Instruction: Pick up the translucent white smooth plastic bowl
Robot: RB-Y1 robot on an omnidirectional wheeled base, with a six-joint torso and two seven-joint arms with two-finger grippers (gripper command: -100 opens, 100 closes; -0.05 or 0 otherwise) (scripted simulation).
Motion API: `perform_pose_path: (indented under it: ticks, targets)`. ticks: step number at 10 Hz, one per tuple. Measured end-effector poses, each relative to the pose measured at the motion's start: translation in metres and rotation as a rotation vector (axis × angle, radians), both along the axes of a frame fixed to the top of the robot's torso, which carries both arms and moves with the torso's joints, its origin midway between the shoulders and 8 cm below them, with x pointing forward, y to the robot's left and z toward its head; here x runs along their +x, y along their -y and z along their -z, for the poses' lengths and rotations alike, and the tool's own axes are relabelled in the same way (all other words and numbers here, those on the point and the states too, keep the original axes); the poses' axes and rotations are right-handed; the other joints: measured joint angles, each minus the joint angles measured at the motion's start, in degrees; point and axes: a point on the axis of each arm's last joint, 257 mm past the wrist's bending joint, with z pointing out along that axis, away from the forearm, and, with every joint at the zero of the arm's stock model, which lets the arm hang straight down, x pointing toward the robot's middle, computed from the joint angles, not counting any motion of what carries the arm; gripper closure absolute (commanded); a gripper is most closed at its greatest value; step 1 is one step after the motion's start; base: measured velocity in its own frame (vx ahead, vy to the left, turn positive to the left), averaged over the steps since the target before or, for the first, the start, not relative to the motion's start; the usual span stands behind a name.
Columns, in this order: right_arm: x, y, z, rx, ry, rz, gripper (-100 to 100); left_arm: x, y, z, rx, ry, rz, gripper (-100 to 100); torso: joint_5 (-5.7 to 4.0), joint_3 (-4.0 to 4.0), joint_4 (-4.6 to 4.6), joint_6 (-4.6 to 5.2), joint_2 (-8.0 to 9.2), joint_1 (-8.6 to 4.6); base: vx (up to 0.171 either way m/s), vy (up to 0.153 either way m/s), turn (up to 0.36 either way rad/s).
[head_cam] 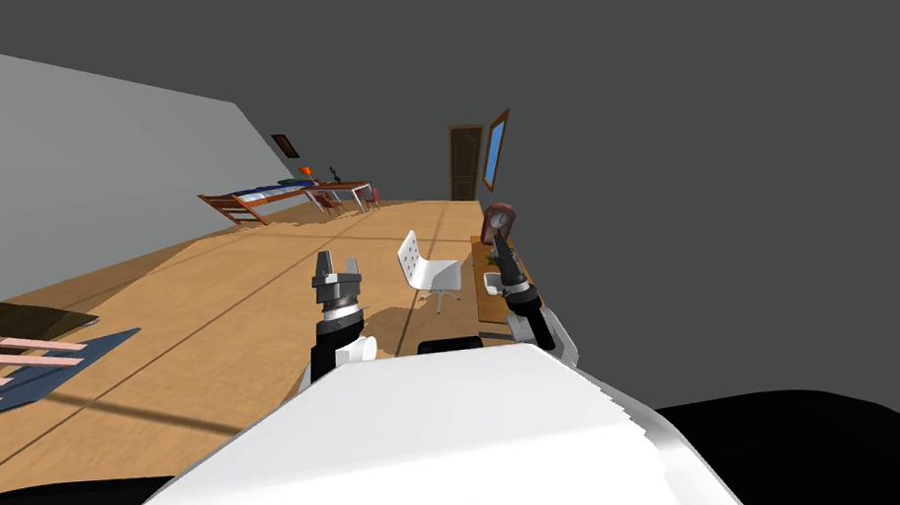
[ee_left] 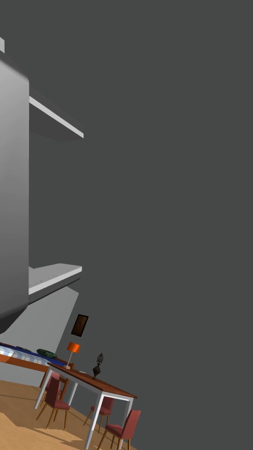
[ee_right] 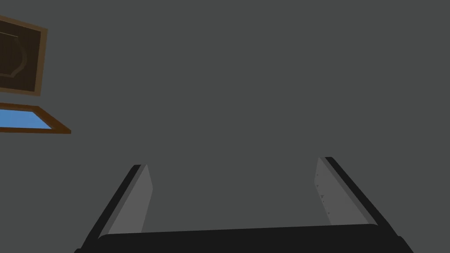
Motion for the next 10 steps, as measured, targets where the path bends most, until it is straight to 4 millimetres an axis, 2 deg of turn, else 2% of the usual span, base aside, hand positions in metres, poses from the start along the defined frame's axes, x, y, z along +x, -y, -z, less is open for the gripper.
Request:
perform_pose_path:
  ticks: [2,4,10]
  targets:
    - [0.0,0.0,0.0,0.0,0.0,0.0,-100,0.0,0.0,0.0,0.0,0.0,0.0,0,0.0,0.0,0.0,0.01,0.0,-0.02,0.007,0.006,0.034]
    - [0.009,-0.005,0.017,-0.058,-0.04,0.008,-100,0.0,0.0,0.0,0.0,0.0,0.0,0,0.02,-0.05,-0.02,-0.02,-0.09,0.09,0.023,0.033,0.113]
    - [0.028,-0.015,0.085,-0.248,-0.165,0.035,-100,0.0,0.0,0.0,0.0,0.0,0.0,0,0.02,-0.04,-0.02,-0.01,-0.07,0.08,0.016,0.026,0.074]
